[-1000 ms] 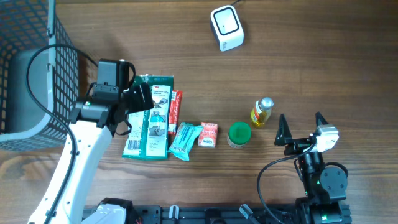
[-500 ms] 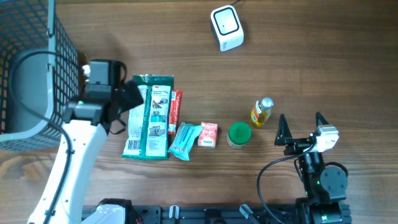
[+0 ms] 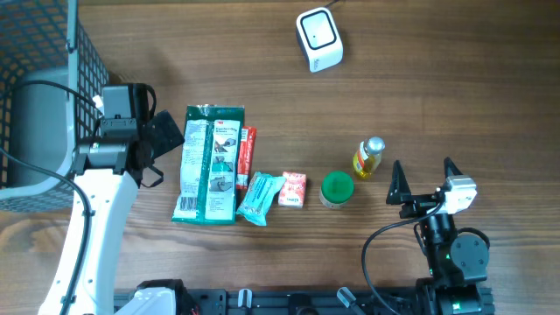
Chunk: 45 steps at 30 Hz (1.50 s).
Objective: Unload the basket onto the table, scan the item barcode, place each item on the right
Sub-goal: 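Lay the gloves pack on the table beside the red stick, release, then reach the right gripper to the yellow oil bottle and grasp it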
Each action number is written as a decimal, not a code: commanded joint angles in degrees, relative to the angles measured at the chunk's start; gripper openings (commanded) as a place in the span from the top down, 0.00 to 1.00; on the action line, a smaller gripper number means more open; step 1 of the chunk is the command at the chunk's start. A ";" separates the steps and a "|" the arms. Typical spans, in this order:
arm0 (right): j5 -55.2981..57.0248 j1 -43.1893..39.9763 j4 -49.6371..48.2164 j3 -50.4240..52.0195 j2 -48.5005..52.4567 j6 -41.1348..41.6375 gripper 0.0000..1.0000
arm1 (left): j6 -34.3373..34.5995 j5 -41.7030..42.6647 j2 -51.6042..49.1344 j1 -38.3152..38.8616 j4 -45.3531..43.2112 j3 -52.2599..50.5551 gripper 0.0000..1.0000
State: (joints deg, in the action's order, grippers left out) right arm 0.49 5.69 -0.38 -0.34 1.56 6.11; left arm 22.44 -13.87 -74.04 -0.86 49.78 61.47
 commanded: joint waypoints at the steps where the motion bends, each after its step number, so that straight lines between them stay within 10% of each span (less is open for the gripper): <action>1: 0.79 -0.28 -0.15 0.04 -0.15 -0.55 0.00 | 0.76 -0.76 -0.33 -0.26 0.02 0.50 0.00; 45: -7.87 -0.31 4.26 -2.03 0.15 7.52 0.00 | 0.76 -0.74 -0.33 -0.22 0.02 0.50 0.00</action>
State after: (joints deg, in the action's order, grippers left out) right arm -3.55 5.69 0.47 -0.36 1.56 11.73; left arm 22.44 -13.87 -74.04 -0.86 49.78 61.47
